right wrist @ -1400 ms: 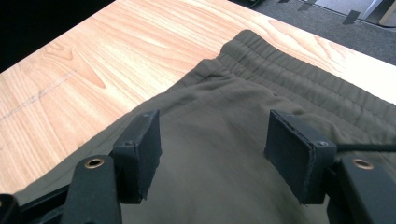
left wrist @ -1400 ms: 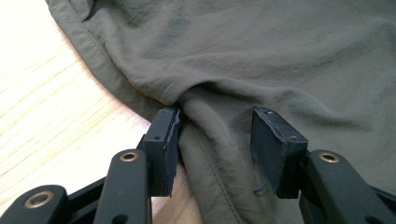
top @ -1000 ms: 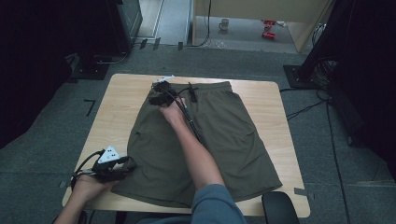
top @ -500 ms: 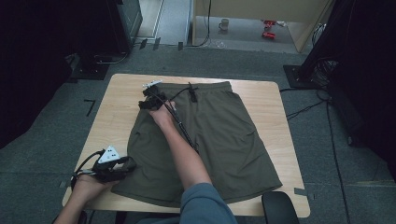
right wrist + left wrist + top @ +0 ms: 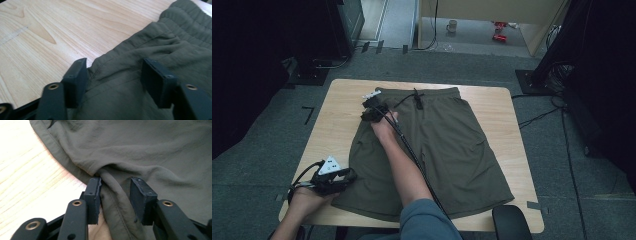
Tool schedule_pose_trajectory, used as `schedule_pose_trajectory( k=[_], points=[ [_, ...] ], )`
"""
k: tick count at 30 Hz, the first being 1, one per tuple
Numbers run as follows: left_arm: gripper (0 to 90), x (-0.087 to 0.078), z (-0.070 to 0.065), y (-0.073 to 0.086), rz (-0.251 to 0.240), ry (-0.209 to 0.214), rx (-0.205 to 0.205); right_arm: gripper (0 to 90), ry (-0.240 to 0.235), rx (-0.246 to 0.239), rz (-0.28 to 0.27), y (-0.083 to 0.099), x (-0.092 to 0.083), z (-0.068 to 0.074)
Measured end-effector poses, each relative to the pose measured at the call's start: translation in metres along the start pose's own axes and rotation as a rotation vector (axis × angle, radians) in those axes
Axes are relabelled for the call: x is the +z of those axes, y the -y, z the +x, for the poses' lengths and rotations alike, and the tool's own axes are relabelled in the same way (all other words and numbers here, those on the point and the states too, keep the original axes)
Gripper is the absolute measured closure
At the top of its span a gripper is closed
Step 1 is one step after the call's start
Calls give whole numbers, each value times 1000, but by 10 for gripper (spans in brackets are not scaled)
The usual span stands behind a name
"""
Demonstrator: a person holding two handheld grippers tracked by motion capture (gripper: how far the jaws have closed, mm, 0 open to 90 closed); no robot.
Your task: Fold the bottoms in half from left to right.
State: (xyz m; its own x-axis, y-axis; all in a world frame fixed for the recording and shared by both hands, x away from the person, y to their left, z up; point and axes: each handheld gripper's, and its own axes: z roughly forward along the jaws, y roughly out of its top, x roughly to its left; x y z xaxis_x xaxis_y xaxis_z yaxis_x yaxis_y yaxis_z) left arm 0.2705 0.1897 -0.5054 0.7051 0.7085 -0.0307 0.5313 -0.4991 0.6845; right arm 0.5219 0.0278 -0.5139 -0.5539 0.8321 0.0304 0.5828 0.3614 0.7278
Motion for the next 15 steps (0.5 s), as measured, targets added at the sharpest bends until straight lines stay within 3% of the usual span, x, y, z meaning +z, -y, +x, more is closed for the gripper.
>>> schedule_pose_trajectory(
  k=[5,10,12,15],
  points=[
    [747,-1,1,-3,23,-6,-21,562,15,22,-43,7,-4,0],
    [880,-1,-2,-8,66,-33,-26,799,8,39,-33,6,-5,-1],
    [895,-3,-2,-11,75,-43,-37,843,-7,62,-17,3,-5,-2],
    [900,-14,0,-17,-16,-3,-49,865,-41,81,29,-4,-5,-3]
  ],
)
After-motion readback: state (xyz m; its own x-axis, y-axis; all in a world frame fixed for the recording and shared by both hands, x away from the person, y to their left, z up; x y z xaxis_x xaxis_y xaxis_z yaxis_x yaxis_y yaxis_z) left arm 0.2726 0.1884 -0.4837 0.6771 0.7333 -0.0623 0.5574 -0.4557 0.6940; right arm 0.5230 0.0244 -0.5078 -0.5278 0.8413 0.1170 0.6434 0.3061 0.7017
